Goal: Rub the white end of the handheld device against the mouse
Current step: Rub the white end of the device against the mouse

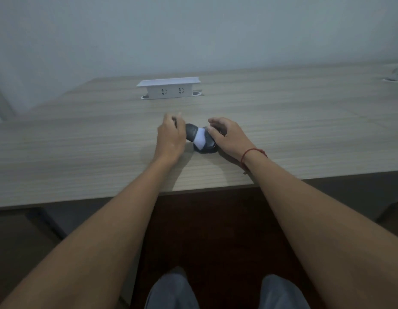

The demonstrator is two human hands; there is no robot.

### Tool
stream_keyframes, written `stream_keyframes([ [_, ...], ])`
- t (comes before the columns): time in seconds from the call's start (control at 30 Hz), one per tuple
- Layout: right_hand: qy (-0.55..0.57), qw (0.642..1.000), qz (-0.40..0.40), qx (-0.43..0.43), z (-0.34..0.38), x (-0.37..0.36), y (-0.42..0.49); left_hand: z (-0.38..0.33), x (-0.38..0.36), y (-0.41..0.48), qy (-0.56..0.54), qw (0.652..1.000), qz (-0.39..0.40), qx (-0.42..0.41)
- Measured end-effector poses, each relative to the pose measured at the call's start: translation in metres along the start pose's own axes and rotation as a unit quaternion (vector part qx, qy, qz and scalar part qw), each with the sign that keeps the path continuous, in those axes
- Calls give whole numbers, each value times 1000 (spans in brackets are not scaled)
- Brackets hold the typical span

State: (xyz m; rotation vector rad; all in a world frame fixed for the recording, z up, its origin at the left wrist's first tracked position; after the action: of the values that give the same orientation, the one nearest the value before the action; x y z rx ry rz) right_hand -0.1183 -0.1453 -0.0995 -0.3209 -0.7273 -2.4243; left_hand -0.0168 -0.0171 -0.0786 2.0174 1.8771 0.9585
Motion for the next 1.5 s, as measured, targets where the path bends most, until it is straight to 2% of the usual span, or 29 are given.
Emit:
stream_keyframes([
  [0.1,15,1000,-11,-7,2,3,-2,10,10,5,-8,997,-61,52],
  [0.23,-40,998,-45,-31,-2,2,-2,1,13,4,-52,994,-86,38],
  [0.4,-137,990,-20,14,-1,-4,-6,10,6,1,-27,994,-64,79],
  [0.57,-245,968,-17,58,3,-10,-8,16,13,7,-49,984,-134,106],
  [0.7,-292,954,-32,67,5,-11,-9,16,14,7,-65,982,-142,104],
  [0.87,-215,974,27,63,3,-14,-6,12,9,5,-65,989,-109,81],
  [1.07,-177,984,-26,24,1,-3,-8,4,4,2,-78,995,-60,26],
  [1.2,-131,991,1,14,1,-3,-7,1,-1,1,-70,997,-24,-20],
  [1.3,-99,995,6,11,2,-2,-7,5,-1,3,31,998,-43,-27],
  [1.37,-94,995,14,14,2,-1,-8,11,4,7,85,993,-76,12],
  [1.43,-91,996,19,15,1,0,-7,13,6,10,48,993,-94,51],
  [1.5,-79,997,19,8,0,0,-6,6,5,9,-36,994,-100,41],
])
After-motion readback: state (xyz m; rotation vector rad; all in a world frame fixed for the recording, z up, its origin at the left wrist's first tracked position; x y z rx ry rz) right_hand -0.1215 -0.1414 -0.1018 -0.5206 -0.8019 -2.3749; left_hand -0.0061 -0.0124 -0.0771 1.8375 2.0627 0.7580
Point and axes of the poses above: each hand's wrist, its own y-axis towards the middle knuckle, its own x-axis out of the back of the hand, z = x × y, the point moved 5 cm from there along y, towards the middle knuckle, and after that the axes turned 13 degrees about -z, right-handed, at the moved point
